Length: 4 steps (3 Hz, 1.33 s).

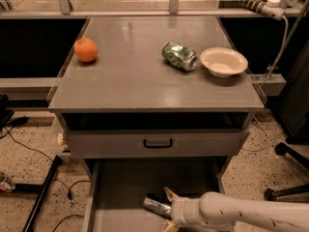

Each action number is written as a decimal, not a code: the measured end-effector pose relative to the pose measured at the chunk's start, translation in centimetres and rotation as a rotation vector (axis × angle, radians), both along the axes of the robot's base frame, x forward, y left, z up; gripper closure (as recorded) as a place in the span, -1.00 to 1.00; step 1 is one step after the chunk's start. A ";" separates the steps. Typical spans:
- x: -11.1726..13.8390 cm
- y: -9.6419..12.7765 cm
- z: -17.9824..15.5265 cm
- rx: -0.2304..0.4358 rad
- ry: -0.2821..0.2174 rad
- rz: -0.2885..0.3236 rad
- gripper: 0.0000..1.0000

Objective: Pick redbull can from middle drawer and place on counter

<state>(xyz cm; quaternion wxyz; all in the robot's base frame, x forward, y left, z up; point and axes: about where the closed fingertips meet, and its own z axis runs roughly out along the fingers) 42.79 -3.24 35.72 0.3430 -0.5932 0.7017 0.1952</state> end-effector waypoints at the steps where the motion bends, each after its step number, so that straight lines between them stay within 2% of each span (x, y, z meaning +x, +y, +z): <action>1: 0.3 -0.1 0.0 -0.003 -0.008 -0.009 -0.61; 3: 0.3 -0.1 0.0 -0.003 -0.007 -0.008 0.32; 4: -0.1 0.3 -0.1 -0.003 0.008 0.011 0.79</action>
Offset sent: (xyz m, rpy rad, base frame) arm 0.0031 -0.0008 0.0000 -0.0029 -0.0079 -0.0088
